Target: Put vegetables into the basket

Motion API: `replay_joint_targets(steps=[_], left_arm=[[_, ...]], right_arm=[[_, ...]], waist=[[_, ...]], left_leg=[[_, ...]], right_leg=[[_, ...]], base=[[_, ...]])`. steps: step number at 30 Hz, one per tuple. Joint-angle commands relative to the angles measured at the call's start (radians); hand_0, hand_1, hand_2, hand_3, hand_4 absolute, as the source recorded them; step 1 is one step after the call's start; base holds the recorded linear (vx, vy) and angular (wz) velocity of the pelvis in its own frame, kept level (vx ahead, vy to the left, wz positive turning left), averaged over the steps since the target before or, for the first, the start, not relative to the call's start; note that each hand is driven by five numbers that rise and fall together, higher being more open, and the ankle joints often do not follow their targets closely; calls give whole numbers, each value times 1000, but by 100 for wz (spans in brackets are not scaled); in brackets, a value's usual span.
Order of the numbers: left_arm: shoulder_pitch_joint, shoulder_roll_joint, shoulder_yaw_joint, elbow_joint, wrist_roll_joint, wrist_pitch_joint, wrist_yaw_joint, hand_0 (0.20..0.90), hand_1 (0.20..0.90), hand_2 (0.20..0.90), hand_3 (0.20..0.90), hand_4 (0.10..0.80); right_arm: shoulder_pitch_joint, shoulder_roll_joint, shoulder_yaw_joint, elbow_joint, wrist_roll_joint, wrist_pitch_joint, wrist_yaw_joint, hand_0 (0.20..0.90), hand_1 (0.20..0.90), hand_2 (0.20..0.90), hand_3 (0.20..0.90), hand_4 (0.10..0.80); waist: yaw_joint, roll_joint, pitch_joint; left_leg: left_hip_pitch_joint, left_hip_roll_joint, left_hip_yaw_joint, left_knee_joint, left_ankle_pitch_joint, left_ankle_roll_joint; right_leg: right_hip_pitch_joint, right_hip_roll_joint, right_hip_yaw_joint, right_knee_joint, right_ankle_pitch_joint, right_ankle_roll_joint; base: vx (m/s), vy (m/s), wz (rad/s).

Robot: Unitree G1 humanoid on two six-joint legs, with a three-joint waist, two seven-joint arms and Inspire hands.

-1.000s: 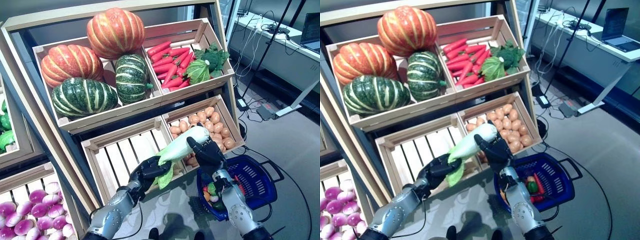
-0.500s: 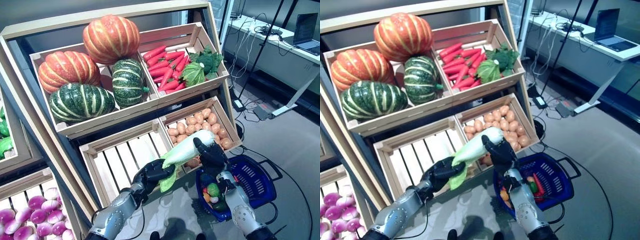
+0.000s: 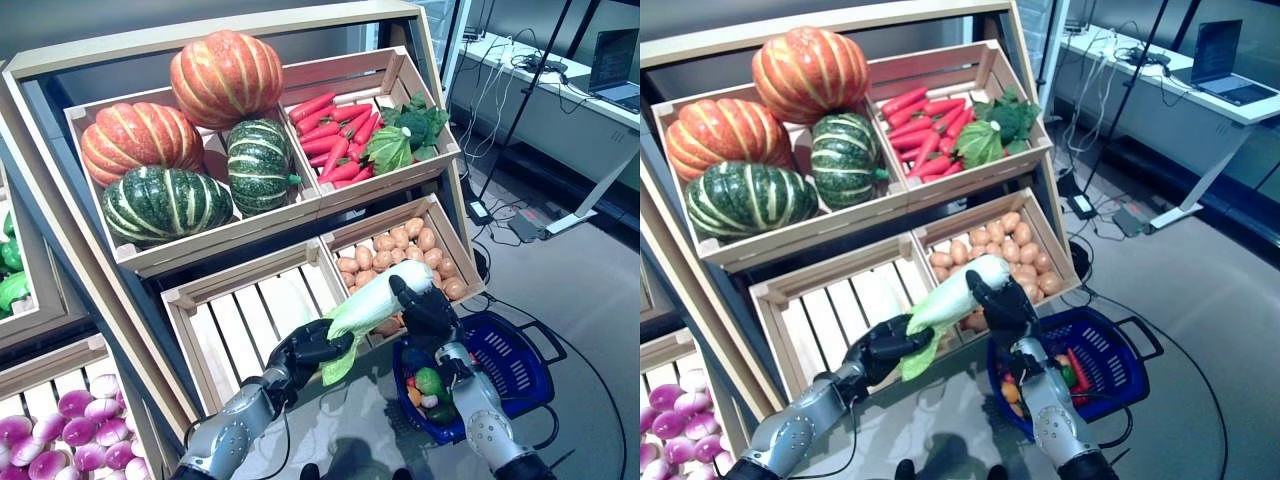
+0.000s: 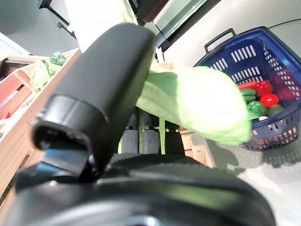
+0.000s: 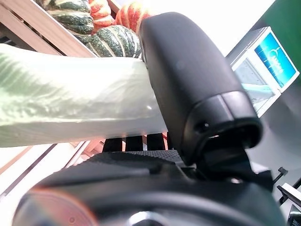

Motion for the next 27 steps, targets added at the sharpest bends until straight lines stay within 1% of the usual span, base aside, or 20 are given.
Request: replay_joint_targets(steps=[1,9,13,16,20,24,27], left_arm=[[-140,-29,3,-6,-58,-69,-57,900,900,900,900,800],[-122,-14,54,-28,-72,-49,-78,900,900,900,900,800],[-104,-9,98,-23,-56,-25,-95,900,900,900,900,800],[-100,-3,113,-20,-34,-18,-108,900,900,900,900,800],[-83,8,136,-20,-9,-12,-118,900,900,900,900,800],[-82,16,139,-25,5,-22,-118,900,900,900,900,800],[-96,29,149,-30,-4,-45,-114,900,900,900,900,800]], right_arm=[[-125,86,7,-168,72,-67,92,300,300,300,300,400],[-117,29,-108,-237,61,-96,74,300,300,300,300,400],[-113,-4,-213,-279,61,-96,49,300,300,300,300,400],[-110,-19,-268,-286,52,-111,16,300,300,300,300,400],[-102,-34,-347,-286,18,-142,-47,300,300,300,300,400],[-114,-50,-408,-266,-12,-180,-87,300,300,300,300,400],[-158,-76,-468,-225,-36,-231,-145,300,300,300,300,400]], waist=[[-19,-39,-32],[-26,-43,-24],[-34,-46,-19],[-40,-49,-14],[-48,-50,-2],[-51,-51,11],[-53,-52,49]], left_leg=[[8,-9,-21,2,-63,-15],[9,-3,-13,2,-66,-14],[8,3,-2,2,-68,-14],[5,4,2,2,-68,-13],[0,9,9,2,-67,-13],[-17,14,12,2,-65,-14],[-46,21,20,2,-57,-15]], right_leg=[[54,-67,11,2,-9,51],[52,-60,12,2,-11,49],[50,-51,20,2,-14,45],[49,-46,21,2,-16,43],[43,-38,29,2,-18,39],[24,-29,37,2,-18,34],[-6,-13,49,2,-12,24]], base=[[0,0,0],[0,0,0],[10,-13,-3],[11,-29,-10],[3,-38,-5],[-59,-43,-4],[-155,-72,-11]])
